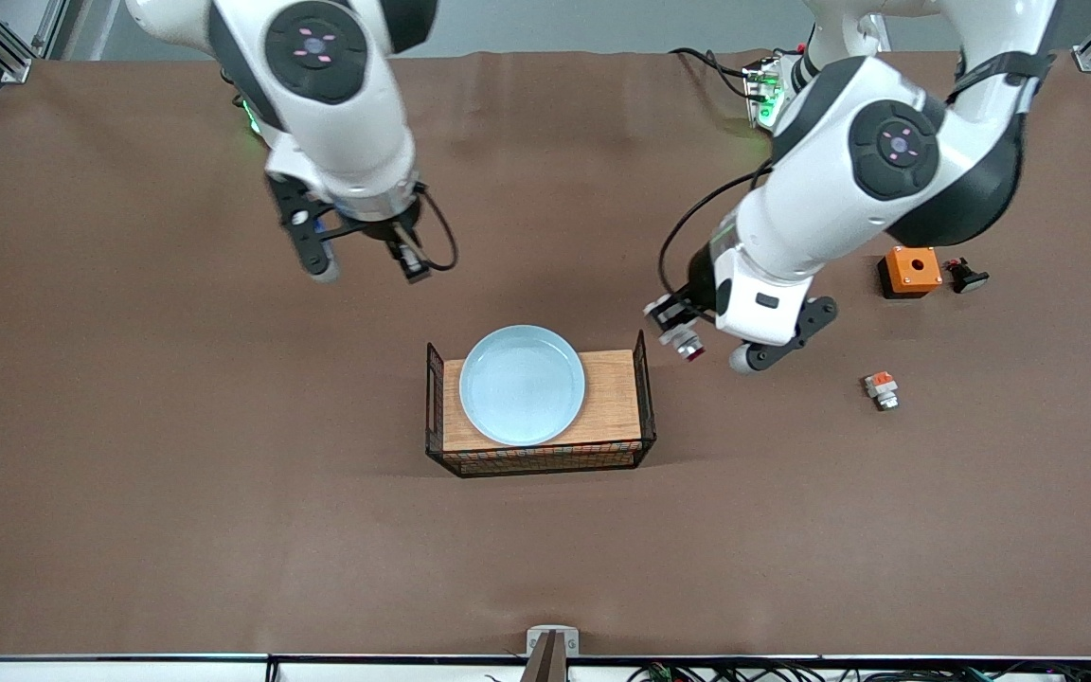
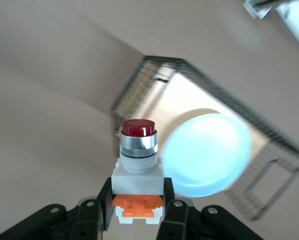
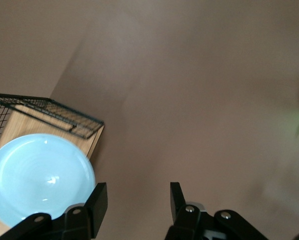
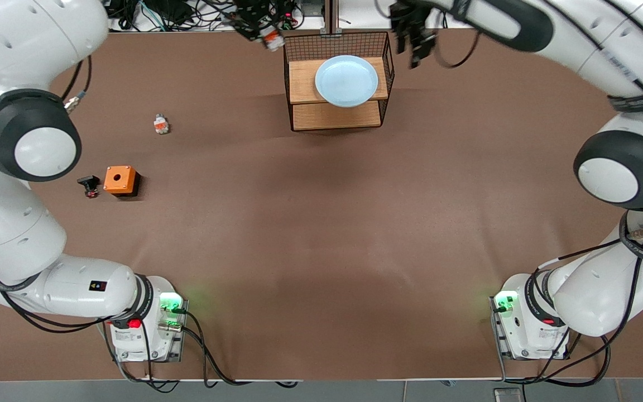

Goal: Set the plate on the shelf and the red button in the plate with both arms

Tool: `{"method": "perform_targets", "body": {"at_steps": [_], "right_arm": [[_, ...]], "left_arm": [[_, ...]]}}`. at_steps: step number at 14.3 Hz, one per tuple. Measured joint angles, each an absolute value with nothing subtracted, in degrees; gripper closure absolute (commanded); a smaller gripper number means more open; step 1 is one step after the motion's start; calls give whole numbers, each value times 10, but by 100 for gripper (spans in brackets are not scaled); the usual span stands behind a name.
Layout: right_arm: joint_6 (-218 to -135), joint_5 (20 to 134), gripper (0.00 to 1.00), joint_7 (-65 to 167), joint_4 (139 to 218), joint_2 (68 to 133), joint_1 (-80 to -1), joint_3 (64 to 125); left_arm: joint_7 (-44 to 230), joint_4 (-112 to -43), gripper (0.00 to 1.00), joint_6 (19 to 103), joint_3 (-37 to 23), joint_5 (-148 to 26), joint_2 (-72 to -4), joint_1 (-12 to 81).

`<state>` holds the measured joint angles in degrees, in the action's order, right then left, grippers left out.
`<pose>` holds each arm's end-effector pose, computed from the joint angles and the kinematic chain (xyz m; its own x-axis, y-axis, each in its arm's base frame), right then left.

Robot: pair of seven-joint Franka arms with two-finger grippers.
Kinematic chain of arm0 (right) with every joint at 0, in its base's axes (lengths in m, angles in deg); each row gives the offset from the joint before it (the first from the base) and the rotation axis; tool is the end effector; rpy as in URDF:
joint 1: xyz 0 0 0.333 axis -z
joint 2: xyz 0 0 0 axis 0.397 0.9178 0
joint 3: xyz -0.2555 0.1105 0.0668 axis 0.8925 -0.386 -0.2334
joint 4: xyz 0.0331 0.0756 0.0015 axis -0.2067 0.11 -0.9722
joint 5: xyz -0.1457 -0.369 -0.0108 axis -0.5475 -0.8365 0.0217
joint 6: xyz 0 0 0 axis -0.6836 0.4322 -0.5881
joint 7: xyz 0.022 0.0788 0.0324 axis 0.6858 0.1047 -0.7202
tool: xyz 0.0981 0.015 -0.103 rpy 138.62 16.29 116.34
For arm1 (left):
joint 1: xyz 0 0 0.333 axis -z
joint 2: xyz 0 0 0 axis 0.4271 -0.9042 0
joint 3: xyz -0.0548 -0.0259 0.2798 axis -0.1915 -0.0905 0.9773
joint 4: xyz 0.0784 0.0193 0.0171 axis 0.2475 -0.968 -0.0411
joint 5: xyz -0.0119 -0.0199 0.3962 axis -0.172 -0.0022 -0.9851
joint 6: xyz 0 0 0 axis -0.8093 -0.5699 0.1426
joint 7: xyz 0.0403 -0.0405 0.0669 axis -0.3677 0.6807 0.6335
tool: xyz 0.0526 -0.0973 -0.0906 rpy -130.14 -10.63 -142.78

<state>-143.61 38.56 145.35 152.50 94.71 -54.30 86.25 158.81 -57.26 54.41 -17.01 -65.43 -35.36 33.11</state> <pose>0.5241 0.3370 0.5038 0.5590 -0.8290 0.0176 -0.8218 -0.5511 0.1447 0.5789 -0.3714 0.4643 0.7668 0.6127 -0.1916 0.6418 -0.7258 0.2476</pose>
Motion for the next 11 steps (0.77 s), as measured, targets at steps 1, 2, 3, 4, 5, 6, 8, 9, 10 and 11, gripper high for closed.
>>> {"method": "perform_targets", "body": {"at_steps": [1, 2, 3, 4, 5, 6, 8, 9, 10, 11], "right_arm": [[-1425, 371, 17, 1373, 1523, 939, -527, 863], [-1419, 358, 5, 1292, 1521, 931, -510, 863], [-1416, 347, 0, 1211, 1519, 923, -493, 864], [-1415, 342, 0, 1133, 1519, 915, -475, 864], [-1414, 339, 0, 1068, 1519, 907, -456, 865], [-1414, 339, 0, 1015, 1518, 900, -435, 866], [-1414, 339, 0, 905, 1518, 883, -396, 866], [-1413, 339, 0, 839, 1518, 874, -378, 866], [-1412, 339, 0, 772, 1518, 865, -360, 866], [-1409, 339, 0, 708, 1518, 855, -340, 866]], "left_arm": [[1653, -572, 72, 589, -170, -654, -364, 344], [1718, -572, 72, 634, -170, -654, -375, 355], [1774, -572, 72, 676, -169, -654, -389, 366], [1816, -571, 71, 713, -166, -654, -402, 377], [1848, -571, 71, 744, -158, -654, -415, 391], [1875, -570, 71, 770, -142, -654, -425, 409], [1938, -560, 71, 813, -94, -654, -446, 459], [1976, -550, 71, 826, -65, -654, -458, 488], [2011, -538, 71, 837, -35, -654, -471, 518], [2039, -528, 71, 843, -6, -654, -484, 546]]}}
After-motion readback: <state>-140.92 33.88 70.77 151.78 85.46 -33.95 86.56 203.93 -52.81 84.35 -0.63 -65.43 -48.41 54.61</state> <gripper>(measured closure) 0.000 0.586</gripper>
